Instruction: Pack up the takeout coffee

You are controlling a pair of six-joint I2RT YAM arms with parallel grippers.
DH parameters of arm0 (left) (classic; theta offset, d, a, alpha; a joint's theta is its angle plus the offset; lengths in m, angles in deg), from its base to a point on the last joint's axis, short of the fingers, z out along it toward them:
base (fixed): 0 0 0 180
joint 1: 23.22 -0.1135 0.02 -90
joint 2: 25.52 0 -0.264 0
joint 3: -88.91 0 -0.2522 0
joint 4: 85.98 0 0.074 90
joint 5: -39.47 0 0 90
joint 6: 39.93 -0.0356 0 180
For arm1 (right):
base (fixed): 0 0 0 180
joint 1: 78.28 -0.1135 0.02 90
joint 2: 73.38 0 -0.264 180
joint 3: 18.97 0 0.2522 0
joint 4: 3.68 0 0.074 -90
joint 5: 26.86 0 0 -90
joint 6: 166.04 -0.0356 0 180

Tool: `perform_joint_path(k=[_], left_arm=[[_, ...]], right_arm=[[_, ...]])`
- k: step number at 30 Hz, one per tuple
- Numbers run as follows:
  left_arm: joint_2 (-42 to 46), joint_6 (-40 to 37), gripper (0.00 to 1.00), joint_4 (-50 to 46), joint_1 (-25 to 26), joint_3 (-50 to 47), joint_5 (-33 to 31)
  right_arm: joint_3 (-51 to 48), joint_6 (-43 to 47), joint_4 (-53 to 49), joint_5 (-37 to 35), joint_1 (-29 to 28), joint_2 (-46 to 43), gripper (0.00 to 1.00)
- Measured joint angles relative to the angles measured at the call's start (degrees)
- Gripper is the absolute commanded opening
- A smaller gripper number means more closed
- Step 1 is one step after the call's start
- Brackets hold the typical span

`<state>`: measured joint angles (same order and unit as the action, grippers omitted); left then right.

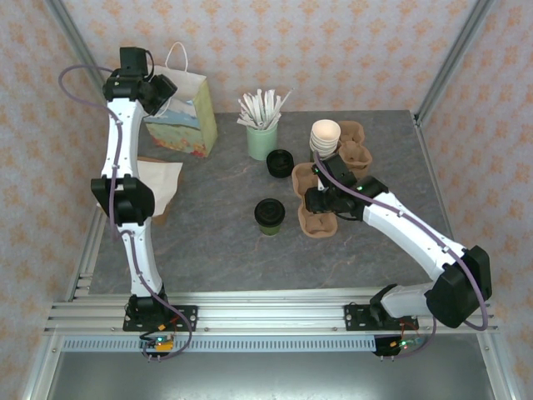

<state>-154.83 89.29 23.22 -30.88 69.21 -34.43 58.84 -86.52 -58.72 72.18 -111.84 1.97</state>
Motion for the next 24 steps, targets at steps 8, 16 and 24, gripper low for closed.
perform_joint_path(k=[8, 16, 24], left_arm=[[-2.12, 0.28, 0.36, 0.81, 0.00, 0.02, 0.90], [-2.10, 0.31, 0.18, 0.83, 0.00, 0.66, 2.86], [3.13, -0.59, 0.03, 0.44, 0.00, -1.68, 3.58]], right_arm=[[0.00, -0.02, 0.13, -0.02, 0.00, 0.00, 0.31], [0.00, -0.20, 0.11, -0.04, 0.00, -1.03, 0.30], [0.02, -0.44, -0.61, -0.13, 0.00, -3.13, 0.30]])
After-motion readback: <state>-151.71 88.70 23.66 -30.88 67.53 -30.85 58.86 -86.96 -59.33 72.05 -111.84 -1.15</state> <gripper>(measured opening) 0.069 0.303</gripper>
